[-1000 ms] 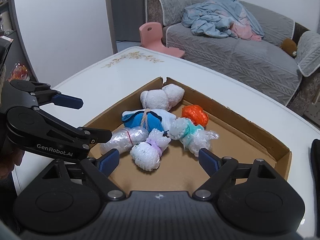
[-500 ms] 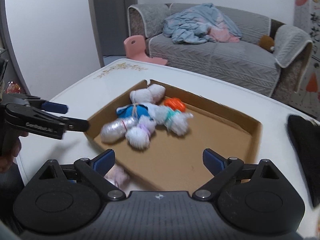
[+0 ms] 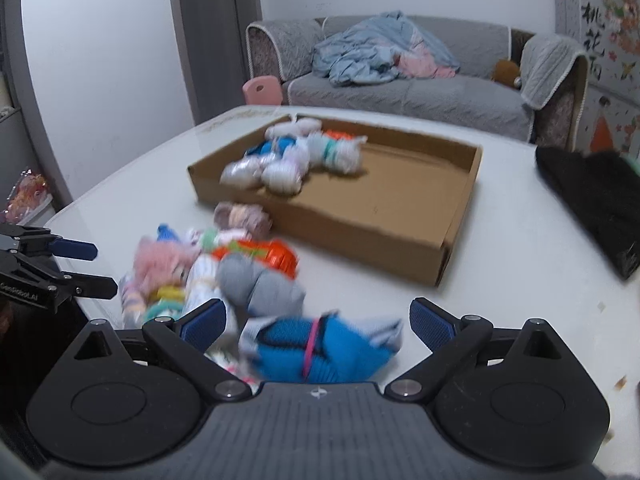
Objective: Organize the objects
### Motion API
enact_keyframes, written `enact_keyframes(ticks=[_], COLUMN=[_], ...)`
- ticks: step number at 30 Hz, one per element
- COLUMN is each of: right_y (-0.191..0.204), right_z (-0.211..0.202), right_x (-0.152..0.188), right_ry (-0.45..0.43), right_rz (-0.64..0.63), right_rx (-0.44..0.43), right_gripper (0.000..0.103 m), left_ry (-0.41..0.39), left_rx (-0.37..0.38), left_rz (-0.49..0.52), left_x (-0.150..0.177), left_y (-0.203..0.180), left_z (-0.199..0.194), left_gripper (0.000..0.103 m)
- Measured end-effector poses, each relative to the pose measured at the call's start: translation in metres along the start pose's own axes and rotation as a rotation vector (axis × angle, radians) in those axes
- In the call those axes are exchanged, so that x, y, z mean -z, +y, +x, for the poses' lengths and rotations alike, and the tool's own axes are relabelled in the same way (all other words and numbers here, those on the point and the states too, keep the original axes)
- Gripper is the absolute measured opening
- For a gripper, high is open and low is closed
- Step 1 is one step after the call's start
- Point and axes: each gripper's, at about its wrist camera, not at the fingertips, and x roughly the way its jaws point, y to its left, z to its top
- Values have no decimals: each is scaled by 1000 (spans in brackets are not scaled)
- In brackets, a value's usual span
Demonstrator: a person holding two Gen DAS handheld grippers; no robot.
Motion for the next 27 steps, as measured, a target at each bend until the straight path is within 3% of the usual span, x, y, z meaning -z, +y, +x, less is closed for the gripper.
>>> enact_keyframes(ticks=[15, 27], right_y=[-2, -5], right_z=[13, 15], right_x=[25, 29], right_ry=[28, 26], right_rz=[8, 31], right_rx=[28, 15], right_gripper=[100, 98], left_ry=[0, -18], left_rx=[-6, 25], left_rz=[58, 80], left_x=[13, 18], left_y=[-33, -40], left_z=[22, 24], left_gripper=[90, 66])
